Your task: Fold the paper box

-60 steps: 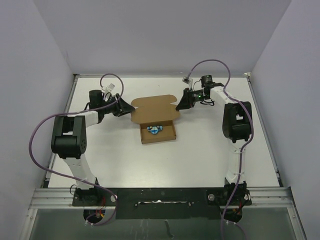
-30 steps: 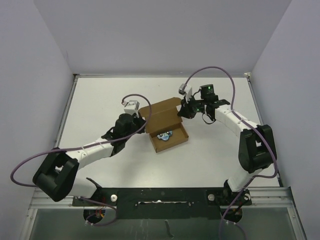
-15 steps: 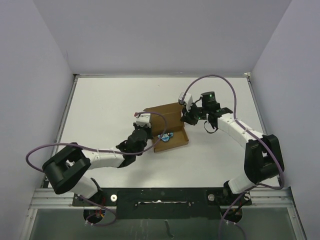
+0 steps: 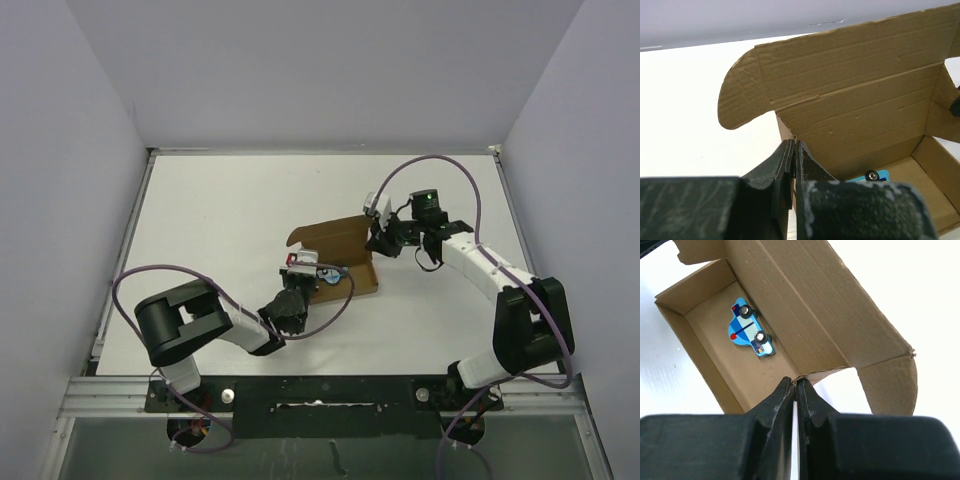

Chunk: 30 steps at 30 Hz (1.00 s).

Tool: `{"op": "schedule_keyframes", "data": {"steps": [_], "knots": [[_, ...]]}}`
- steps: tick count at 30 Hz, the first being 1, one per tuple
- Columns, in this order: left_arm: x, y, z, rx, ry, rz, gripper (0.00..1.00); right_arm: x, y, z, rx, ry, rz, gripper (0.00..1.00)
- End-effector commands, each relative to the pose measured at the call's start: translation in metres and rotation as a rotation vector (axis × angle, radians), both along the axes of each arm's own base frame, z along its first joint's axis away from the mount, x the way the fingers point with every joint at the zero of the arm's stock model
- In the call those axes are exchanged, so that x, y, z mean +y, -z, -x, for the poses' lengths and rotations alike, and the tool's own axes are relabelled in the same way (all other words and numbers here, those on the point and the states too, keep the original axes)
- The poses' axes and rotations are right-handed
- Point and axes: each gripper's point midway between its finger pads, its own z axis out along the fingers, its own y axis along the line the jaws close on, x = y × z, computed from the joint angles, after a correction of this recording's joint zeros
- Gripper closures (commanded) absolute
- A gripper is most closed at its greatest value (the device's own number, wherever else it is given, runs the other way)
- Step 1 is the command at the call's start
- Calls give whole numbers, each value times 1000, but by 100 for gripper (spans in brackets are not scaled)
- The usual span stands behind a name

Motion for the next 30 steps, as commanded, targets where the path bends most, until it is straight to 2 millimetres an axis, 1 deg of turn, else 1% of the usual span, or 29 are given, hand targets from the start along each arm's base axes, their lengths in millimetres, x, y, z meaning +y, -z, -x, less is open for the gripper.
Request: {"op": "schedule_keyframes", "data": {"steps": [1,2,5,11,19,26,30], "knots": [[-25,-13,16,-64,99,110,100,-1,24,41,155,-28,-14,100],[-24,-11,18,-64,97,114,100,-3,27,43,157,-21,-13,100],[-26,-6,25,-60,101,115,100,-7,28,46,139,-6,-20,100],[-28,1,38,-37,99,135,100,-9,27,56,124,-5,-50,100],[-32,6,54,-22,77,140,100,-24,26,59,133,60,-105,100],[-41,16,56,-17,77,105,100,-27,31,67,114,24,-90,100],[-42,18,56,-15,68,101,100,-31,35,69,127,26,-86,100]]}}
